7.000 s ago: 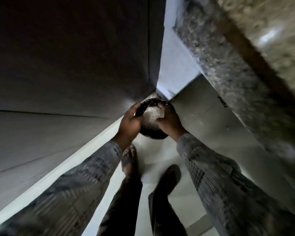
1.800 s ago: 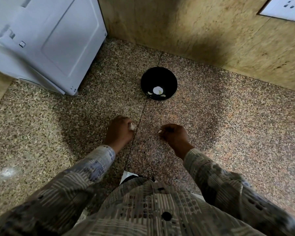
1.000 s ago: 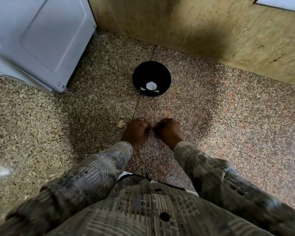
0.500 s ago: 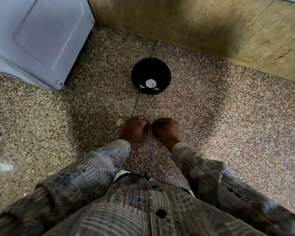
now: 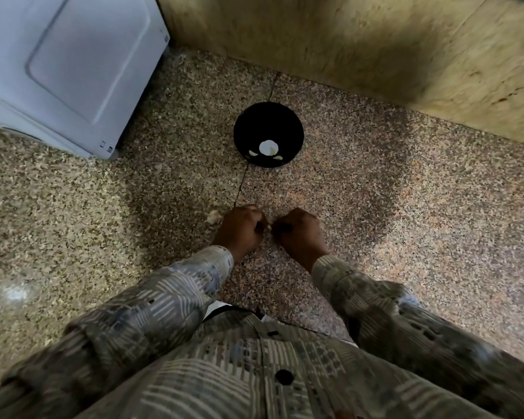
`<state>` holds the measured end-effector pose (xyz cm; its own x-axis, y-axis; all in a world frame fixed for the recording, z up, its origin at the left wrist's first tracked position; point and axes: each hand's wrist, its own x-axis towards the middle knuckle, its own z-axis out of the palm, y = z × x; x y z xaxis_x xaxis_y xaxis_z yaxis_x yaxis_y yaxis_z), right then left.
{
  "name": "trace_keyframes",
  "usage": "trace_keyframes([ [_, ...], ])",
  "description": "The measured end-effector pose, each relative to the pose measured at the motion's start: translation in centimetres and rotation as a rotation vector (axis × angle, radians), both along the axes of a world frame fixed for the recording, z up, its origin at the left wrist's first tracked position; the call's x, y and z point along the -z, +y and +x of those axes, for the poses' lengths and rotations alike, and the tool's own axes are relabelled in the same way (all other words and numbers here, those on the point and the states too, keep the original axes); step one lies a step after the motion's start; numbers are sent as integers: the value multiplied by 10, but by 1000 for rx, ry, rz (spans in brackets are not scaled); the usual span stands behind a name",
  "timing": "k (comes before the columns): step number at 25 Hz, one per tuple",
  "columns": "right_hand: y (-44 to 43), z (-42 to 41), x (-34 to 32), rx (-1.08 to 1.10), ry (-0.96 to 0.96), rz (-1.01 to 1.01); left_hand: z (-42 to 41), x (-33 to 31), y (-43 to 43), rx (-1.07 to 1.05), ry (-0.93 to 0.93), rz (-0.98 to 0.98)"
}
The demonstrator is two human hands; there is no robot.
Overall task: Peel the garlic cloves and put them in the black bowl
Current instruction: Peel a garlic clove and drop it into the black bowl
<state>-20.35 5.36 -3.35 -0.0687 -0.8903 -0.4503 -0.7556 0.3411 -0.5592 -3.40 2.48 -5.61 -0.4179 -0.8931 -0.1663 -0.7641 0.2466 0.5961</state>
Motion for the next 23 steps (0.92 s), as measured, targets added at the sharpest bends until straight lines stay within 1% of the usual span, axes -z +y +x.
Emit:
trace_keyframes([
  [1,2,-1,0,0,-22,19,-1,0,0,0,-3,-2],
  [4,-11,0,-5,148,-49,61,-1,1,0,-3,5,-1],
  [5,-15,3,-8,161,-43,66,-1,1,-1,-7,5,5],
  [9,-8,-2,-12,-34,-37,21,-2,-3,-2,-10,-19,36],
  [11,0,-9,-16,35,-162,73,-3,-8,1,-47,-14,27],
  [14,11,-14,-26,325,-420,132,-7,-22,19,-137,98,-1],
  [15,15,-16,-31,408,-542,171,-11,-29,28,-176,158,21],
  [16,19,-18,-35,452,-656,203,-16,-37,37,-256,254,97],
  [17,22,-20,-40,458,-727,214,-21,-44,44,-384,392,231],
  [18,26,-23,-44,412,-737,177,-28,-53,49,-546,552,397],
  [19,30,-27,-47,297,-660,66,-34,-63,52,-706,690,552],
  [20,33,-32,-51,133,-528,-115,-39,-74,53,-823,797,697],
  [21,36,-38,-56,-44,-403,-319,-43,-85,53,-901,898,838],
  [22,37,-43,-62,-187,-325,-492,-47,-97,55,-959,1013,965],
  [23,38,-49,-70,-264,-290,-593,-51,-108,59,-998,1116,1053],
])
